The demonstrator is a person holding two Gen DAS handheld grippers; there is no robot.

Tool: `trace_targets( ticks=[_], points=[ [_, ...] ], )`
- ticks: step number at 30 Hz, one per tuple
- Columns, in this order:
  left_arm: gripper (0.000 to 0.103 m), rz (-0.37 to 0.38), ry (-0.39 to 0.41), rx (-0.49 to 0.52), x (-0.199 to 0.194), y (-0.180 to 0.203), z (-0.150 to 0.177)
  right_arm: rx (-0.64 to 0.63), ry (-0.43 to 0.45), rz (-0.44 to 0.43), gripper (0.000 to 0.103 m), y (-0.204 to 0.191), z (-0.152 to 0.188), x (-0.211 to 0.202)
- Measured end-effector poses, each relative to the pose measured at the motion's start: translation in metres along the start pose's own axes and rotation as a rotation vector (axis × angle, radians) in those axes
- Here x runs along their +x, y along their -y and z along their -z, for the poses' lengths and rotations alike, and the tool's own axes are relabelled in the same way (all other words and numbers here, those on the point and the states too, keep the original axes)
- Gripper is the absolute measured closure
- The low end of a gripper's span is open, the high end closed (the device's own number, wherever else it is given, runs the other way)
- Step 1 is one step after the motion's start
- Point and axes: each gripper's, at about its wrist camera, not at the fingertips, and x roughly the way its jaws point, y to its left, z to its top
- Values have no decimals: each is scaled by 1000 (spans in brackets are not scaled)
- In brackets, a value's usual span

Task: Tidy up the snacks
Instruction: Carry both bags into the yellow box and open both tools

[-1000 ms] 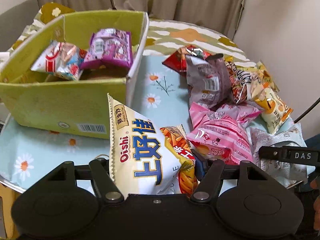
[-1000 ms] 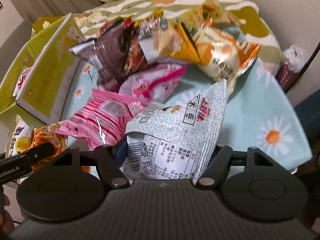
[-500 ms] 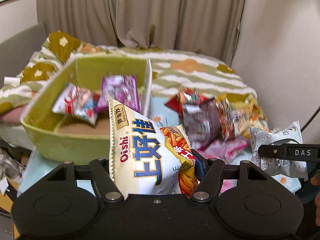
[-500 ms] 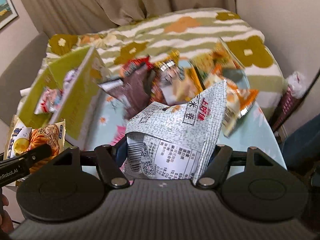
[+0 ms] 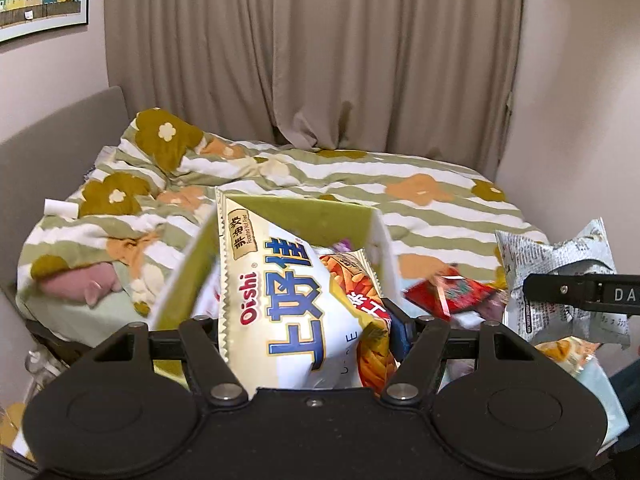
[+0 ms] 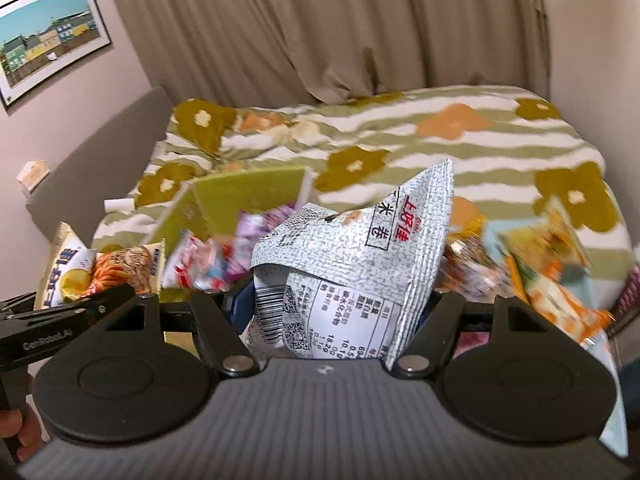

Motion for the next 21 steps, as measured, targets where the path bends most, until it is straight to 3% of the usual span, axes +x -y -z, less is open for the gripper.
trace_targets(
  ticks=[7, 17, 20, 21],
  points=[
    [31, 22, -57, 36, 52, -51, -25, -22, -16, -4, 18, -57, -27, 52],
    [31, 154, -217, 68, 127, -93, -9, 2, -104, 84, 17, -97, -24, 122],
    [24, 179, -239, 68, 138, -99, -3, 5, -125, 106, 17, -104, -19, 134],
    [15, 175, -244, 66, 140, -101, -1, 6, -133, 111, 17, -106, -18, 138]
  ],
)
